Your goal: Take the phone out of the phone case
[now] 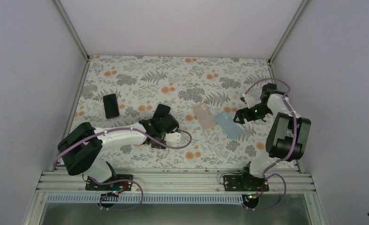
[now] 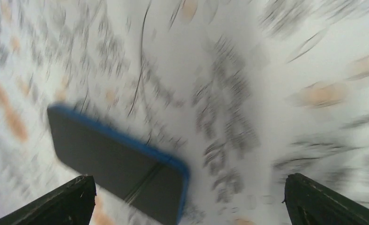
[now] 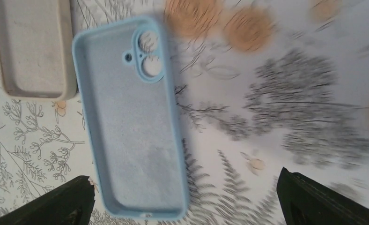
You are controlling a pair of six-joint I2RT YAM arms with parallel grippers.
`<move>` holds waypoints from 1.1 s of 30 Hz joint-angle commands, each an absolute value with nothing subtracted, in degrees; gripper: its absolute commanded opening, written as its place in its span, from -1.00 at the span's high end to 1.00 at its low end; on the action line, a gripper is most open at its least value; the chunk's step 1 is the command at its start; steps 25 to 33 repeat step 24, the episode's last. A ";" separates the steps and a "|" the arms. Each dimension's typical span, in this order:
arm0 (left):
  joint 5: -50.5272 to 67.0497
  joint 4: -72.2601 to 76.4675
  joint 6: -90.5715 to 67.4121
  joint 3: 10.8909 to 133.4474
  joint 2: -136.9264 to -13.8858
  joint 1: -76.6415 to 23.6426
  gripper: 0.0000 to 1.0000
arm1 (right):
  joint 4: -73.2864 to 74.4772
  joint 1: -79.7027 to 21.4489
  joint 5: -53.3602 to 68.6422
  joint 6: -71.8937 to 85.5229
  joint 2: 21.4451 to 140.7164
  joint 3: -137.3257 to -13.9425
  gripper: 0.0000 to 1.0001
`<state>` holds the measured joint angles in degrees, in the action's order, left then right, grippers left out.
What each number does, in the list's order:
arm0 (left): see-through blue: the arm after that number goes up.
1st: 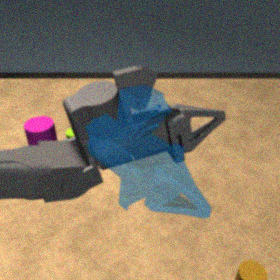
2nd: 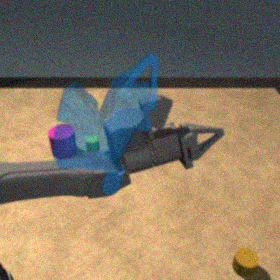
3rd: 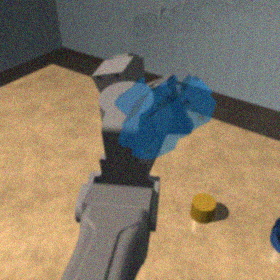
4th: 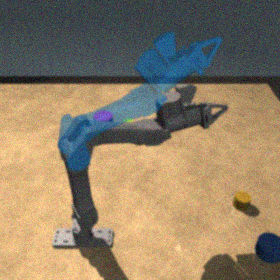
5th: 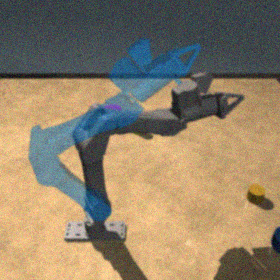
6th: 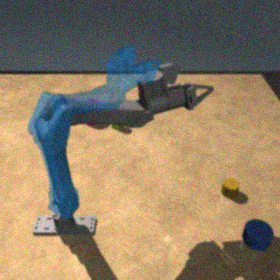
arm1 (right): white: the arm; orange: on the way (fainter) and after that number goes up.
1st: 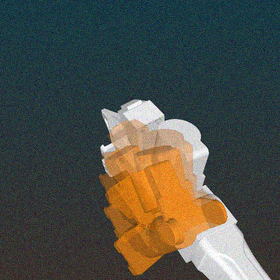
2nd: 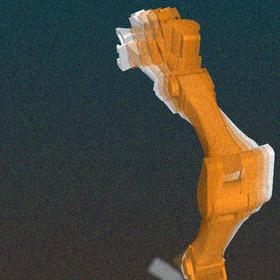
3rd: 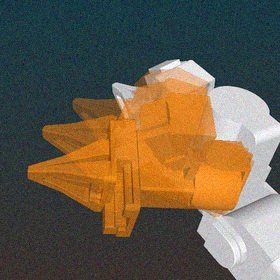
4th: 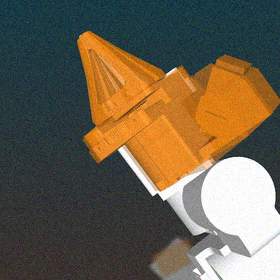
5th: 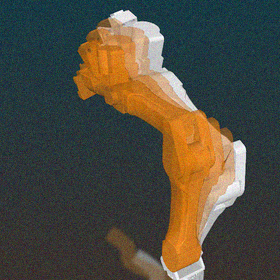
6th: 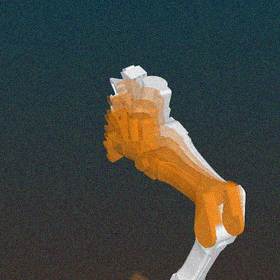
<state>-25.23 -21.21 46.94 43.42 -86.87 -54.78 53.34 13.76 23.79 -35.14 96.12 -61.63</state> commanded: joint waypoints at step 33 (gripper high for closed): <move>16.46 -27.56 37.29 64.92 -72.38 -16.46 -1.00 | 25.65 14.11 29.69 -26.32 66.63 -51.95 -1.00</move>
